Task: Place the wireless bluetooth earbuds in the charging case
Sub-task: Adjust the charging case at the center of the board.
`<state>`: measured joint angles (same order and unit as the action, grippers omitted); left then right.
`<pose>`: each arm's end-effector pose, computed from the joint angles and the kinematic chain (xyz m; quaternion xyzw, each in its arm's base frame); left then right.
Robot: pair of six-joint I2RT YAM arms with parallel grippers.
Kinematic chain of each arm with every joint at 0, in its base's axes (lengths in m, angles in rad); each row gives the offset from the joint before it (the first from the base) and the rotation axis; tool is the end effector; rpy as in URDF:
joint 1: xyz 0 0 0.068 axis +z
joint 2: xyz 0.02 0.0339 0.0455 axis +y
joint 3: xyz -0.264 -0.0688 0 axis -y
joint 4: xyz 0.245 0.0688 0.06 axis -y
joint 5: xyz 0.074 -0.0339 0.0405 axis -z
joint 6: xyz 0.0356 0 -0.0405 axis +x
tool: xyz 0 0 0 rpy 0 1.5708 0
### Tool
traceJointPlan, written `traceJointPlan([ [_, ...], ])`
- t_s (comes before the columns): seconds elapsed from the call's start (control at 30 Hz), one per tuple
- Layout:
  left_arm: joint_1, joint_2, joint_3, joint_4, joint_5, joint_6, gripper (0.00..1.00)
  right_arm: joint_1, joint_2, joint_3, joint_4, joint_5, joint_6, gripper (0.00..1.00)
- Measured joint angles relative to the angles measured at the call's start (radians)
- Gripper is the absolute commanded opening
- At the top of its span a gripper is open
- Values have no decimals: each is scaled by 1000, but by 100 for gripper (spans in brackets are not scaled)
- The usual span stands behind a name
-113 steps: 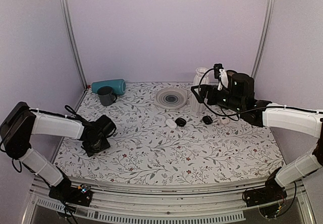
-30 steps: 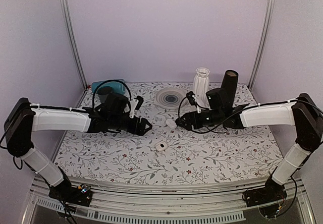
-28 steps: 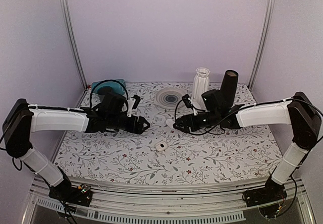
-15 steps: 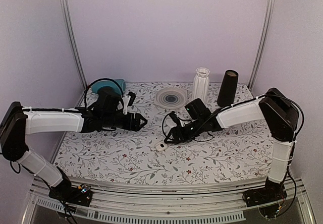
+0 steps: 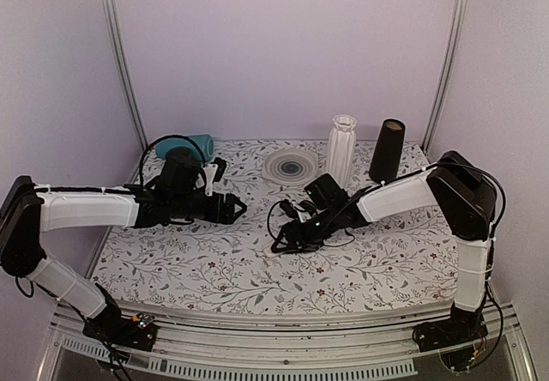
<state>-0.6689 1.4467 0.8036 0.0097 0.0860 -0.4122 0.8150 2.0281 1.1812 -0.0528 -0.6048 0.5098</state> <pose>0.2394 -0.1931 0.2118 0.1333 0.8815 -0.2651 0.3672 0.2651 0.3108 0.1257 -0.2339 0.8760 0.4151 0.0749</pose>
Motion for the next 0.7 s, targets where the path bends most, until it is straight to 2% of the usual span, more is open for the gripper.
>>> traceJointPlan([
  [0.23, 20, -28, -10, 2, 8, 0, 80, 43, 4, 37, 0, -21, 18, 63],
  [0.43, 26, -27, -18, 2, 32, 0, 78, 42, 4, 39, -24, 35, -7, 63],
  [0.7, 29, -27, -39, -3, 45, 0, 78, 36, -14, 37, -5, 144, -210, 80],
])
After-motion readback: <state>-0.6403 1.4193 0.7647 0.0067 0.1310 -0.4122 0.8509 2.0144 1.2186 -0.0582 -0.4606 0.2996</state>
